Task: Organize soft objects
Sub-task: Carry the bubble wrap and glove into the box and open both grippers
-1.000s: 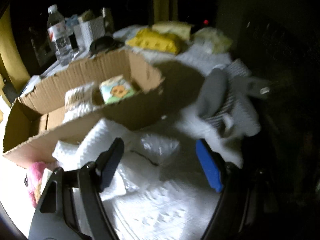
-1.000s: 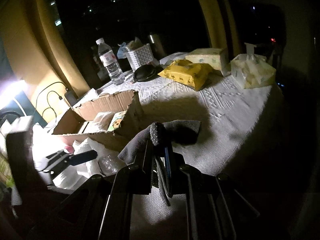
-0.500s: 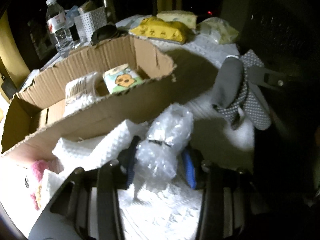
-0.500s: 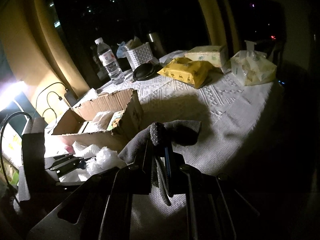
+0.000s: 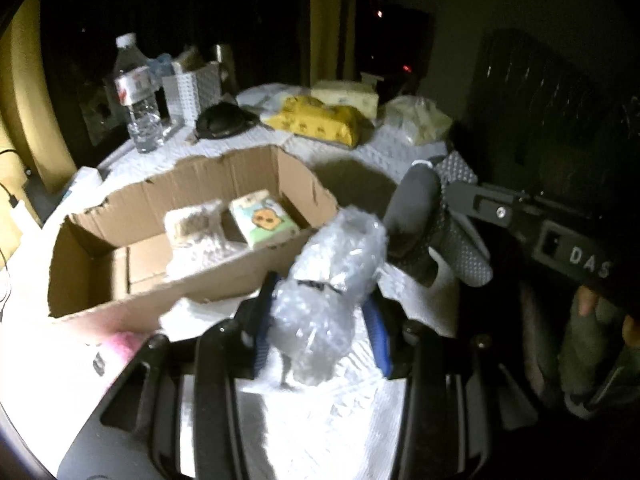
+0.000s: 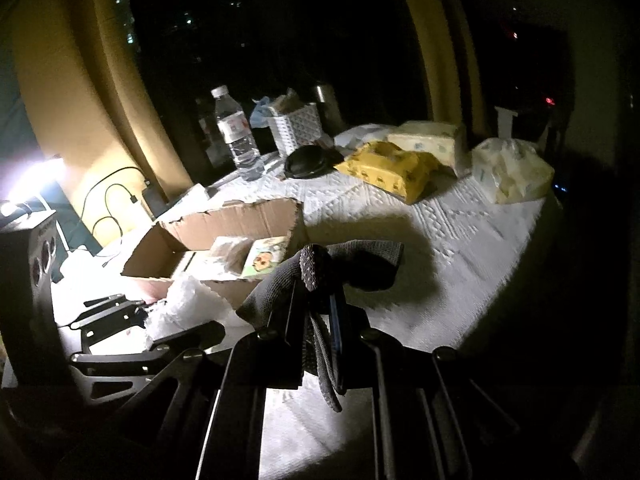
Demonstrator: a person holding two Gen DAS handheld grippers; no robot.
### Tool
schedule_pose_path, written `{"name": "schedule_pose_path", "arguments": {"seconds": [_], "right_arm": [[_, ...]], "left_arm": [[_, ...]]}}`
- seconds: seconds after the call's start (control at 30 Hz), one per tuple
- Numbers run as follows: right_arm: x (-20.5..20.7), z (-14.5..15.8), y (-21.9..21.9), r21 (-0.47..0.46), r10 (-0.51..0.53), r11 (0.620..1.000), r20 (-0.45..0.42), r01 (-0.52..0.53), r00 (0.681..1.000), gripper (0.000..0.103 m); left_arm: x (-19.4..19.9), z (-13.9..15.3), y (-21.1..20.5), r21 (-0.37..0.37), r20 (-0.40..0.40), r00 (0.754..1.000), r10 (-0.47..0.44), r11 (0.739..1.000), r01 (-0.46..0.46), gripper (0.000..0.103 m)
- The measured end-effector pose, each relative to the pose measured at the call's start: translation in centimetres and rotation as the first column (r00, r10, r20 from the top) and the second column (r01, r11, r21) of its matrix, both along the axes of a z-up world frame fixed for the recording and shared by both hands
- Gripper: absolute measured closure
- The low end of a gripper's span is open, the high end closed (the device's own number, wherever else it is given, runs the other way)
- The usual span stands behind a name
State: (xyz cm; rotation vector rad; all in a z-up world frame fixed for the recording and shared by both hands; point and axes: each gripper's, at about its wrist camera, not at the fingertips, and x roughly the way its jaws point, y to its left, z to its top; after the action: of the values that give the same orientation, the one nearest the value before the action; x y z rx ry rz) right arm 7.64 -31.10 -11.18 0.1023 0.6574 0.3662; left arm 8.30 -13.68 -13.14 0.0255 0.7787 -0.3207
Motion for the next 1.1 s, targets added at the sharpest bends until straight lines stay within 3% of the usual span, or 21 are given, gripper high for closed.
{"name": "schedule_pose_path", "arguments": {"seconds": [0.33,0.7,1.1], "right_arm": [[0.0,1.9,3.6,-0.025,0.04,0.999,0.025,-0.04,0.999,0.092],[0.6,3.5,7.4,-0.063,0.094,0.994,0.047,-0.09,0.994,0.092],[2.6,5.0,10.7,-0.085,0.155,0.985,0.079,-0.148,0.985,0.092]], "left_arm": [[-0.6,1.9,5.3,-0.038,0.047,0.995,0.086,0.996,-0.085,0.062],[-0.3,3.7,11.9,-0.083,0.096,0.974,0.206,0.977,-0.199,0.062],[1.7,4.1,15.4,-0.085,0.145,0.945,0.293,0.955,-0.283,0.062]]}}
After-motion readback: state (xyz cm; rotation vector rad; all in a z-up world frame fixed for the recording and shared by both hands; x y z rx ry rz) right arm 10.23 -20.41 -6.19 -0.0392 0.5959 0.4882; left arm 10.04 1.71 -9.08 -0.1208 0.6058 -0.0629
